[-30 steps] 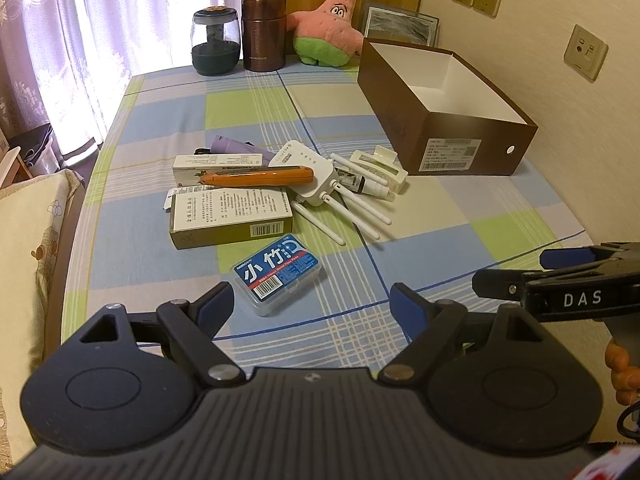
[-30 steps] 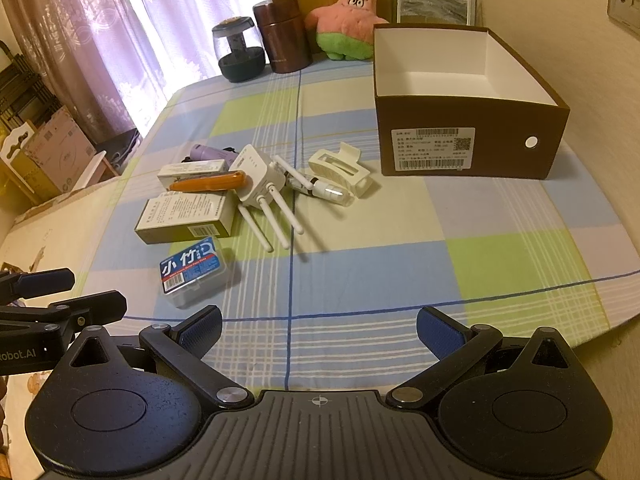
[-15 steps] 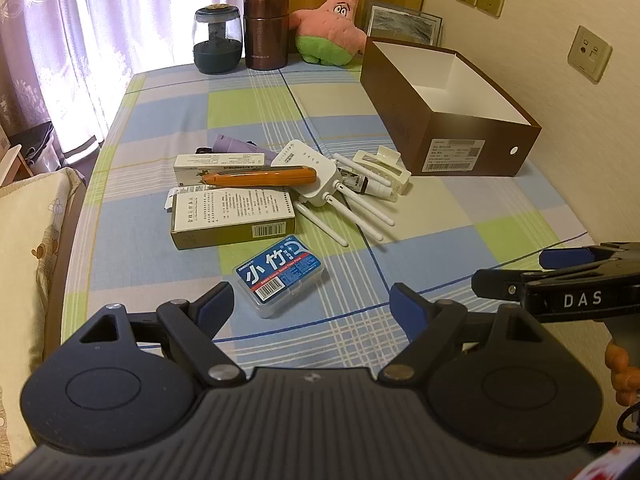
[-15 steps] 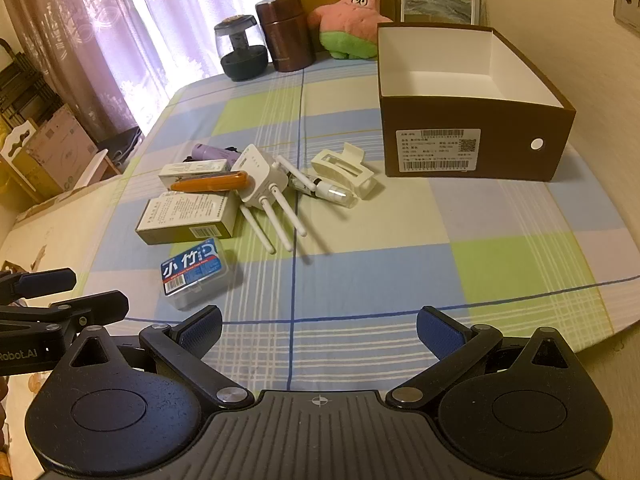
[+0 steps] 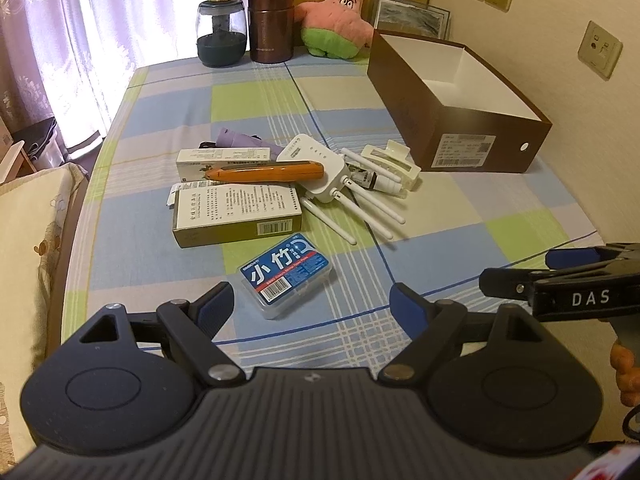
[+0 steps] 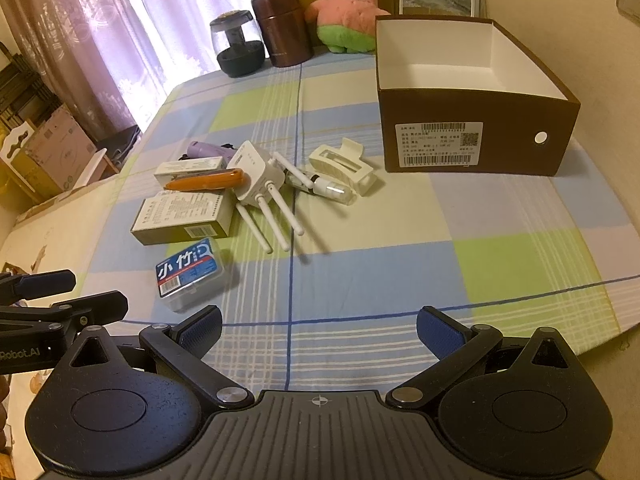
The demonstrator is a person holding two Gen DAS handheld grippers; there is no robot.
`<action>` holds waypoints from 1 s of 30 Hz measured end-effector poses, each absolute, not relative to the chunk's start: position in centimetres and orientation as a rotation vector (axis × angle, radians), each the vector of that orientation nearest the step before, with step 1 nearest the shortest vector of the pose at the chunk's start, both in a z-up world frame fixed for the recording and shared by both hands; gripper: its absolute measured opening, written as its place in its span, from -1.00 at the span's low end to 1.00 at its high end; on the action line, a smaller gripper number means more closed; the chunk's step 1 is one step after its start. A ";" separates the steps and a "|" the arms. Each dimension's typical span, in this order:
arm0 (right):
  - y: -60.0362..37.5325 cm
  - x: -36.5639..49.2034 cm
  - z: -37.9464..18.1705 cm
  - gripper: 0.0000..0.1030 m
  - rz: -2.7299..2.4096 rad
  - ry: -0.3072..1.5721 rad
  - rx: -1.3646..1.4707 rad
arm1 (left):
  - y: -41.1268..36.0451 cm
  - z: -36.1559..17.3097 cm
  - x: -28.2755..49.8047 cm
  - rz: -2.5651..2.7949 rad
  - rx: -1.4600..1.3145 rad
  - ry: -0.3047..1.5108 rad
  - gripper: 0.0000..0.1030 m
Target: Organize rigid objects
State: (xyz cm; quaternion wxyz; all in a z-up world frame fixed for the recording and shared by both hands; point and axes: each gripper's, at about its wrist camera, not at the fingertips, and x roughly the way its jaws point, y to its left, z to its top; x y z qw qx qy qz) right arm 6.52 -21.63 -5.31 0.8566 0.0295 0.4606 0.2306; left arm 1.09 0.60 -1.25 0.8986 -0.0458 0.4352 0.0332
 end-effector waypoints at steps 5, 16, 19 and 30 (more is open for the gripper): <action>-21.7 7.0 -5.5 0.97 0.495 0.962 0.062 | 0.8 -1.6 1.6 0.088 -0.086 0.912 0.61; -20.8 8.8 -5.9 0.96 0.545 0.952 0.038 | 1.3 -2.4 3.2 0.103 -0.090 0.940 0.61; -20.7 9.4 -6.2 0.96 0.555 0.948 0.031 | 1.5 -2.7 3.8 0.095 -0.089 0.941 0.61; -20.7 12.0 -6.7 0.96 0.580 0.942 0.038 | 2.4 -4.5 5.7 0.062 -0.071 0.945 0.61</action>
